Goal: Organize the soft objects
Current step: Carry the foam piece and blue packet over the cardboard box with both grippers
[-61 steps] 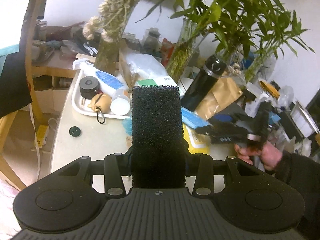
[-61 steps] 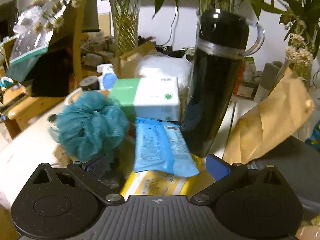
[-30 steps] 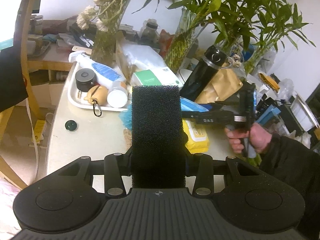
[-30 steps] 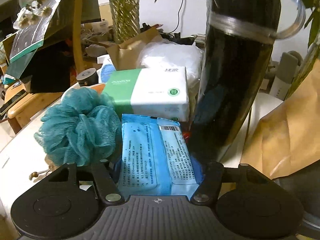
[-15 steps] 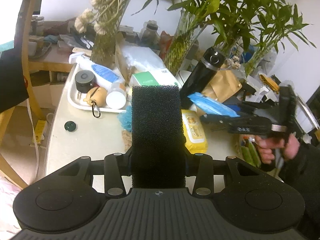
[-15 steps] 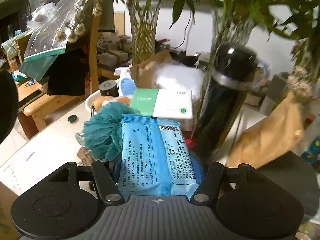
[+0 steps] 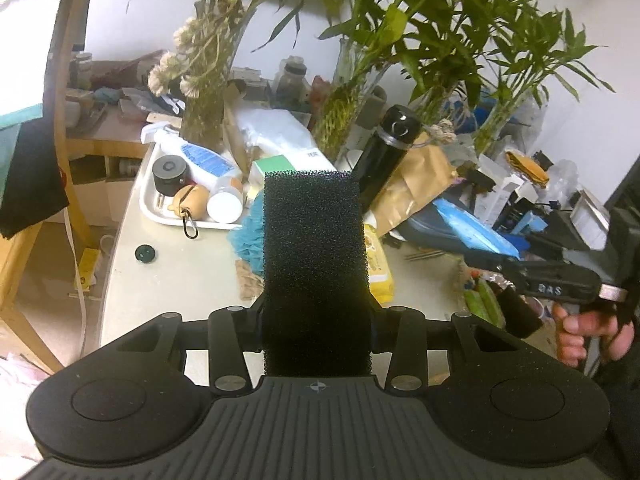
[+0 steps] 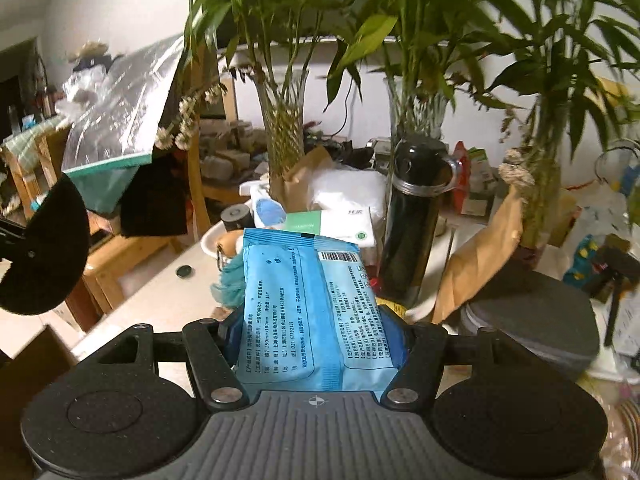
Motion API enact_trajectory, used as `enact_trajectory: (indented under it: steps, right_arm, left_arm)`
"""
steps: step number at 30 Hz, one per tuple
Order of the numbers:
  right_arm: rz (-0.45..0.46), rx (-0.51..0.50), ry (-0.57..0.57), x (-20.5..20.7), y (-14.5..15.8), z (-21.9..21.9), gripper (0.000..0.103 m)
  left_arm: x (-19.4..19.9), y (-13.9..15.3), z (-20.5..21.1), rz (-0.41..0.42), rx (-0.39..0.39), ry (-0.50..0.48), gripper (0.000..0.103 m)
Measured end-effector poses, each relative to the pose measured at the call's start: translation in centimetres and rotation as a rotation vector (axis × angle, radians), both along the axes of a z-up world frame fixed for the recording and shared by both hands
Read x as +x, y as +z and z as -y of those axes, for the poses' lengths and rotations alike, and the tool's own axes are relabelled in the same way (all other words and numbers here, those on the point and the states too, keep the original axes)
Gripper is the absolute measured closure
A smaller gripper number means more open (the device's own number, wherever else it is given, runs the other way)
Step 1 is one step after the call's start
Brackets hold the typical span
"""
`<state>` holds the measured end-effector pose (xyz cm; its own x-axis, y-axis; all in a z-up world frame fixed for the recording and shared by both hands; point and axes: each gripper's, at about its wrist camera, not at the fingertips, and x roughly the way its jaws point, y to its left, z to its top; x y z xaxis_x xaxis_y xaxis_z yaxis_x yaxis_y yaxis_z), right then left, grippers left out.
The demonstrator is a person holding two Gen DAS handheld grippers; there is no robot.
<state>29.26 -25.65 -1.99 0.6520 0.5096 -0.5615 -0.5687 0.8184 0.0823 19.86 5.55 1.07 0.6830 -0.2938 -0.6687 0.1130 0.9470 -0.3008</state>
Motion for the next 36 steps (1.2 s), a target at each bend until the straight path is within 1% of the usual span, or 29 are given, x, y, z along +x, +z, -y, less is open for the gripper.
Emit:
enact_trajectory:
  steps: [4,7,10,18,21,28,31,33,34,35,36]
  right_arm:
    - [0.007,-0.004,0.004,-3.5,1.4,0.3,0.035]
    - [0.022,-0.008,0.028,-6.1,2.4,0.3,0.035]
    - [0.029,-0.008,0.038,-8.4,3.1,0.3,0.035]
    - [0.032,-0.004,0.059,-13.2,3.7,0.7,0.035]
    - [0.03,-0.006,0.062,-14.7,3.5,0.8,0.035]
    - [0.017,0.005,0.061,-16.9,3.0,1.0,0.035]
    - [0.018,0.007,0.058,-17.4,2.9,1.1,0.035]
    - [0.02,0.01,0.058,-17.6,3.0,1.1,0.035]
    - [0.02,0.012,0.058,-17.6,3.0,1.2,0.035]
    - [0.019,0.013,0.058,-17.6,2.9,1.2,0.035]
    - [0.017,0.014,0.058,-17.6,2.9,1.2,0.035]
  left_arm:
    - [-1.5,1.3,0.8,0.005,0.028,-0.013,0.061]
    - [-2.5,1.7,1.3,-0.006,0.052,-0.015,0.061]
    - [-3.5,1.9,1.7,-0.016,0.06,-0.016,0.061]
    - [-6.1,2.3,3.1,-0.031,0.115,-0.018,0.061]
    - [-6.7,1.9,3.4,-0.053,0.111,-0.021,0.061]
    - [-7.0,0.3,3.5,-0.14,0.083,-0.052,0.061]
    - [-7.1,0.1,3.3,-0.152,0.05,-0.066,0.06]
    - [-7.1,-0.3,3.3,-0.152,0.019,-0.083,0.057]
    - [-7.1,-0.5,3.4,-0.149,0.013,-0.089,0.046]
    - [-7.2,-0.7,3.4,-0.146,0.013,-0.093,0.032]
    - [-7.4,-1.0,3.4,-0.141,0.021,-0.09,0.029]
